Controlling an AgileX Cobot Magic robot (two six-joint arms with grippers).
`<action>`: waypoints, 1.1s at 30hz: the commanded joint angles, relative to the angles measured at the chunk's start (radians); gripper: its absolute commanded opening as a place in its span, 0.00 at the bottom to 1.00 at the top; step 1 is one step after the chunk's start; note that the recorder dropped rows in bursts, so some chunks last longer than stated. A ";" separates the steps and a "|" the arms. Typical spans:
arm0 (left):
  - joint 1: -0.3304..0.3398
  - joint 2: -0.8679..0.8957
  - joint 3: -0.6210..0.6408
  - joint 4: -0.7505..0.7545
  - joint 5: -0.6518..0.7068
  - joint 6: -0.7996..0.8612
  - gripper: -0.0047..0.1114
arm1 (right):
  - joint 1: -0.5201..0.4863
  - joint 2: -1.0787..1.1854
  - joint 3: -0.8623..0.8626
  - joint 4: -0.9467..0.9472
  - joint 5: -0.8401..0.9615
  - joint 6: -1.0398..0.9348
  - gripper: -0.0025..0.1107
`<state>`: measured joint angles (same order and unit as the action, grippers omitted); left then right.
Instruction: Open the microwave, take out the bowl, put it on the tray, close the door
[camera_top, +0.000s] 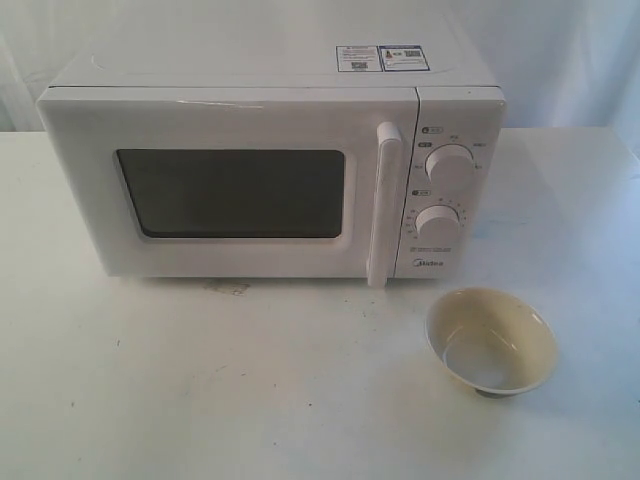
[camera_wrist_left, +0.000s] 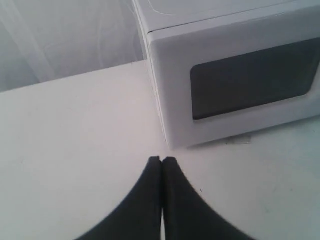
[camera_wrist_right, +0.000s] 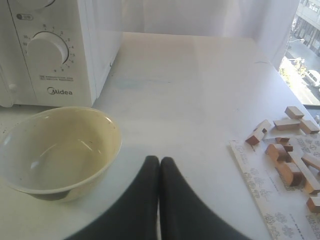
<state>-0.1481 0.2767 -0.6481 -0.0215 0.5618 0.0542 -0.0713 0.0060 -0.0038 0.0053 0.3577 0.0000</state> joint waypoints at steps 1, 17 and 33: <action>-0.003 -0.009 0.201 -0.012 -0.295 0.056 0.04 | -0.007 -0.006 0.004 0.002 -0.011 0.000 0.02; -0.001 -0.025 0.648 -0.012 -0.749 -0.032 0.04 | -0.007 -0.006 0.004 0.002 -0.011 0.000 0.02; 0.167 -0.277 0.648 -0.015 -0.335 -0.054 0.04 | -0.007 -0.006 0.004 0.002 -0.015 0.000 0.02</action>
<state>0.0103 0.0067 -0.0028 -0.0312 0.2193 0.0081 -0.0713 0.0060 -0.0038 0.0053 0.3577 0.0000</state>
